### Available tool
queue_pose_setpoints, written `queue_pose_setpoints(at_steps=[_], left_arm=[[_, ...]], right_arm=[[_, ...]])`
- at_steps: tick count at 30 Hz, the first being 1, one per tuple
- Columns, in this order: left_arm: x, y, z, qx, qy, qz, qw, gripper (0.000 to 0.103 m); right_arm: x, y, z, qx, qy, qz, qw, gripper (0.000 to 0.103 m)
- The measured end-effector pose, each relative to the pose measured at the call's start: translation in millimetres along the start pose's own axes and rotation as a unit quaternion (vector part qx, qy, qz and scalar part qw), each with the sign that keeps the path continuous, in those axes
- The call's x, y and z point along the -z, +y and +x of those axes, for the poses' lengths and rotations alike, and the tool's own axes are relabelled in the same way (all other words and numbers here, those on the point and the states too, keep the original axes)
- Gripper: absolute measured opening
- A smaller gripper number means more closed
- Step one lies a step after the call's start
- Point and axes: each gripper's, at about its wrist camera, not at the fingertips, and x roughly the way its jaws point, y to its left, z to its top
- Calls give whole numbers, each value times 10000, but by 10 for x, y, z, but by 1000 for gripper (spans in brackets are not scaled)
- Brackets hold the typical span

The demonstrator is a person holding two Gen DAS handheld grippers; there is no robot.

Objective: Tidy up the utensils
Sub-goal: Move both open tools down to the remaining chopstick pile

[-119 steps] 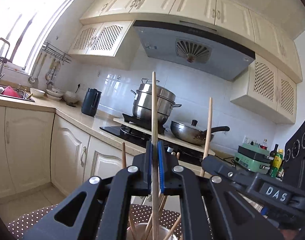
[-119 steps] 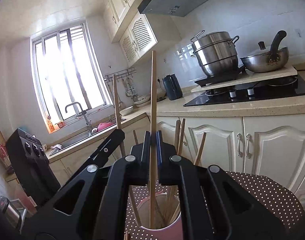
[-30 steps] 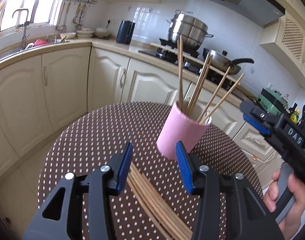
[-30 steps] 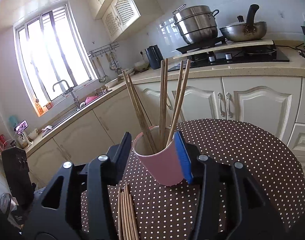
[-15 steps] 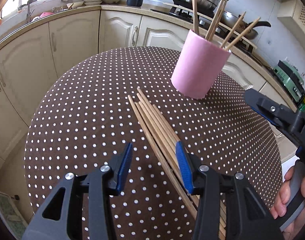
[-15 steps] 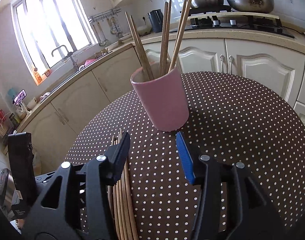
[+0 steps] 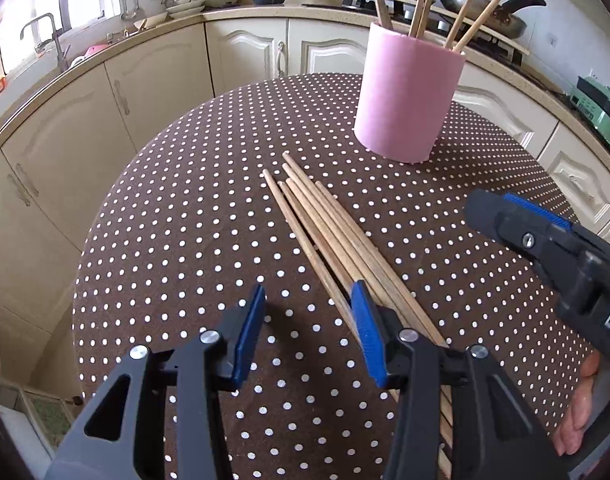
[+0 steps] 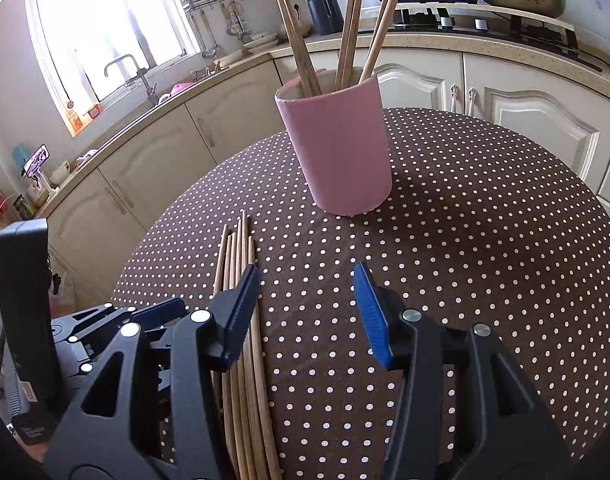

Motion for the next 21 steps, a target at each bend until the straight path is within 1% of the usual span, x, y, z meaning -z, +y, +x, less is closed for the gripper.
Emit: queue_pose_setpoints(at_steps=[2,5,8,11,14,15,16,19,21], left_arm=[[-8,-5,-11,-14,70,47,10000,45],[2,64,-15,90,101,-24,9999,45],[-5,74,1,119,168,169,9996,43],[-26,77,9,135,213,232,9994,43],[-53,-16,45,-64,218,457,9987,41],[-62,-26,46,-18,212,456,9987,37],[-69,-20,49,4,209,459,9987,35],[-93,22,53,23,193,473,9987,18],[-112,82,61,97,206,460,9987,14]], right_arm=[[17,7,-3,11,33,15,10000,50],[36,4,9,43,109,-6,9999,50],[43,20,26,36,209,-78,9997,50],[50,81,75,32,394,-233,9989,50],[46,170,142,81,593,-515,9969,51],[41,188,176,118,675,-592,9959,51],[37,201,200,124,734,-627,9953,51],[39,233,284,112,945,-741,9927,51],[42,262,334,118,1051,-837,9909,51]])
